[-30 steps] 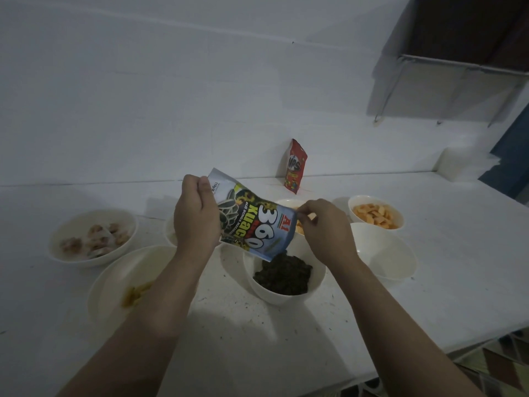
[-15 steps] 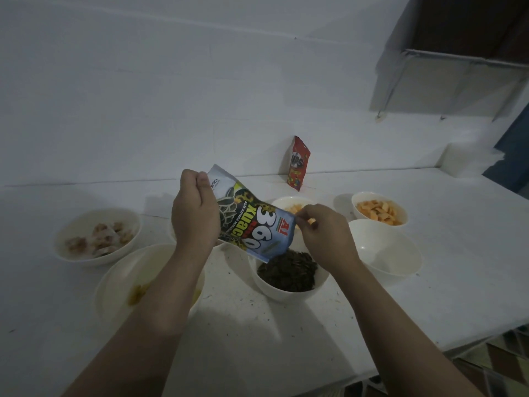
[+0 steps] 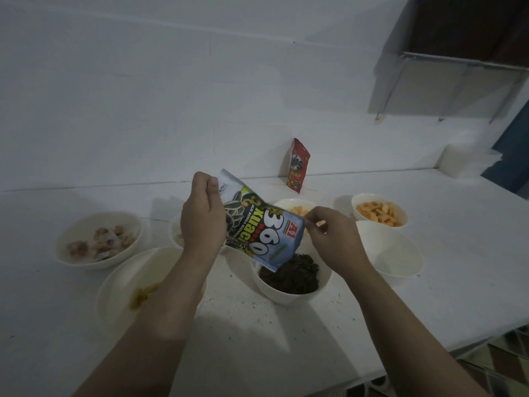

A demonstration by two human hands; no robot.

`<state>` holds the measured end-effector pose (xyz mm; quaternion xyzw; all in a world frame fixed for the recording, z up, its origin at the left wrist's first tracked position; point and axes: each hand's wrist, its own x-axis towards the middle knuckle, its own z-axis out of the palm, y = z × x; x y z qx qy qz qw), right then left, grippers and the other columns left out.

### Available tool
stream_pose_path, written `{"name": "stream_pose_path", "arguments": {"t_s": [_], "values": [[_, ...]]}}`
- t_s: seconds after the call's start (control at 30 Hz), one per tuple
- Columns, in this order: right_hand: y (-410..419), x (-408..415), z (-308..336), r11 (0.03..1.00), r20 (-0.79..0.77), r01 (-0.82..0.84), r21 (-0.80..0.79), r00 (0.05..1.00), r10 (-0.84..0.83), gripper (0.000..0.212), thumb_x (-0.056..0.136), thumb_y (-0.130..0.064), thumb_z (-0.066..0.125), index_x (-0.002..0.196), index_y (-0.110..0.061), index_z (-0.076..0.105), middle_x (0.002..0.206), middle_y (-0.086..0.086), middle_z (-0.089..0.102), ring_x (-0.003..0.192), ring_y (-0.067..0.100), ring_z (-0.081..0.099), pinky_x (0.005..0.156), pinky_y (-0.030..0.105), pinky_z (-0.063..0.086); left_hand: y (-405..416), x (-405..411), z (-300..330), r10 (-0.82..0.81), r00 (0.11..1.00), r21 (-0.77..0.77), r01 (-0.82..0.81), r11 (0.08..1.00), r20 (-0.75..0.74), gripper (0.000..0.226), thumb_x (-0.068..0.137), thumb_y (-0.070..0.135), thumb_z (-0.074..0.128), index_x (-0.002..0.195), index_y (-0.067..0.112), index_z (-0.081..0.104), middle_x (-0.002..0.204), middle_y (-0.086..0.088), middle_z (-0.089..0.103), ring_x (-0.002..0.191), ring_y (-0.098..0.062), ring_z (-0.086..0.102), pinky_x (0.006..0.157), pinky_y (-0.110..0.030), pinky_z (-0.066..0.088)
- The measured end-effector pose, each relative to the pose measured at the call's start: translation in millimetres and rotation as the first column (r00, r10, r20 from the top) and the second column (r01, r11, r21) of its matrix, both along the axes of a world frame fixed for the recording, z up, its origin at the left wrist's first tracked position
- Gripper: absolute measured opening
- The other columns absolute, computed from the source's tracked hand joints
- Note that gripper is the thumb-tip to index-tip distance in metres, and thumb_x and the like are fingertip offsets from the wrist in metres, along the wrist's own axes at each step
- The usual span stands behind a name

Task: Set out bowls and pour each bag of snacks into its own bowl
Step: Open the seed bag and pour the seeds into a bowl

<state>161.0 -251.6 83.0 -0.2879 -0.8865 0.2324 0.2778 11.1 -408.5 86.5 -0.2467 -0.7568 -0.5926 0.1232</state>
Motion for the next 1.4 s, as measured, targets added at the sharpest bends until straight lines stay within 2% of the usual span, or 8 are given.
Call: {"name": "stream_pose_path", "arguments": {"t_s": [0.17,0.67,0.8,0.97,1.1,1.23,1.3,1.4], "values": [[-2,2,4,1.0,-0.054,0.015,-0.022,0.998,-0.016,0.011,0.097,-0.019,0.059,0.087,-0.02,0.064,0.087,-0.007,0.064,0.079,0.014,0.058,0.062,0.016,0.038,-1,2,3,-0.007,1.0,0.027,0.008,1.0,-0.026,0.024,0.106,0.033,0.03,0.092,0.016,0.041,0.065,0.005,0.044,0.057,-0.011,0.041,0.057,-0.035,0.036],[-9,8,-7,0.996,-0.062,0.033,0.08,0.998,-0.028,0.008,0.097,-0.017,0.059,0.094,-0.014,0.066,0.09,-0.004,0.062,0.079,0.016,0.057,0.065,0.024,0.038,-2,6,6,-0.025,0.996,-0.001,0.025,1.0,-0.085,0.024,0.106,0.034,0.031,0.092,0.018,0.042,0.062,0.007,0.045,0.055,-0.006,0.043,0.054,-0.032,0.035],[-6,11,3,0.996,-0.153,0.082,0.029,0.985,-0.077,0.01,0.098,-0.016,0.057,0.093,-0.015,0.067,0.088,-0.004,0.063,0.077,0.013,0.056,0.061,0.013,0.036,1,11,6,-0.045,0.994,0.029,0.048,0.998,-0.101,0.024,0.106,0.033,0.032,0.092,0.017,0.041,0.06,0.007,0.042,0.052,-0.006,0.04,0.053,-0.033,0.033],[-3,11,3,0.997,-0.038,0.056,0.056,0.998,-0.054,0.012,0.097,-0.018,0.058,0.1,-0.015,0.069,0.095,-0.003,0.063,0.08,0.014,0.055,0.062,0.009,0.033,0,12,9,-0.034,0.985,0.001,0.035,0.999,-0.167,0.022,0.106,0.032,0.032,0.093,0.019,0.041,0.059,0.008,0.043,0.051,-0.006,0.04,0.05,-0.031,0.033],[-14,4,11,0.989,-0.024,-0.137,0.051,0.99,0.139,0.021,0.097,-0.018,0.057,0.113,-0.016,0.071,0.109,-0.001,0.062,0.093,0.011,0.055,0.076,0.016,0.04,3,17,7,-0.034,0.972,-0.02,0.03,0.999,-0.232,0.02,0.106,0.032,0.033,0.093,0.019,0.041,0.059,0.009,0.044,0.052,-0.009,0.042,0.049,-0.03,0.032],[-25,1,15,0.993,-0.116,-0.117,0.005,0.986,0.116,0.022,0.099,-0.017,0.053,0.108,-0.018,0.074,0.099,-0.002,0.073,0.09,0.011,0.061,0.081,0.028,0.05,8,20,5,0.026,0.957,0.026,-0.019,0.999,-0.288,0.028,0.104,0.034,0.033,0.093,0.012,0.048,0.082,0.004,0.052,0.077,-0.015,0.045,0.068,-0.032,0.036],[-24,5,12,0.996,-0.187,-0.065,-0.062,0.981,0.052,0.023,0.1,-0.016,0.051,0.104,-0.019,0.074,0.086,-0.009,0.07,0.083,0.009,0.064,0.072,0.02,0.05,9,20,0,0.07,0.959,0.03,-0.064,0.997,-0.275,0.037,0.101,0.043,0.035,0.102,0.01,0.052,0.1,0.001,0.051,0.097,-0.012,0.04,0.084,-0.029,0.031],[-21,15,6,0.972,-0.281,-0.008,-0.235,0.958,-0.06,0.024,0.101,-0.015,0.049,0.102,-0.023,0.071,0.079,-0.018,0.066,0.072,-0.009,0.061,0.06,0.004,0.042,8,20,-8,-0.086,0.993,0.078,0.093,0.993,-0.082,0.047,0.093,0.058,0.045,0.124,0.023,0.041,0.123,0.005,0.041,0.117,-0.01,0.037,0.099,-0.029,0.03]]}}
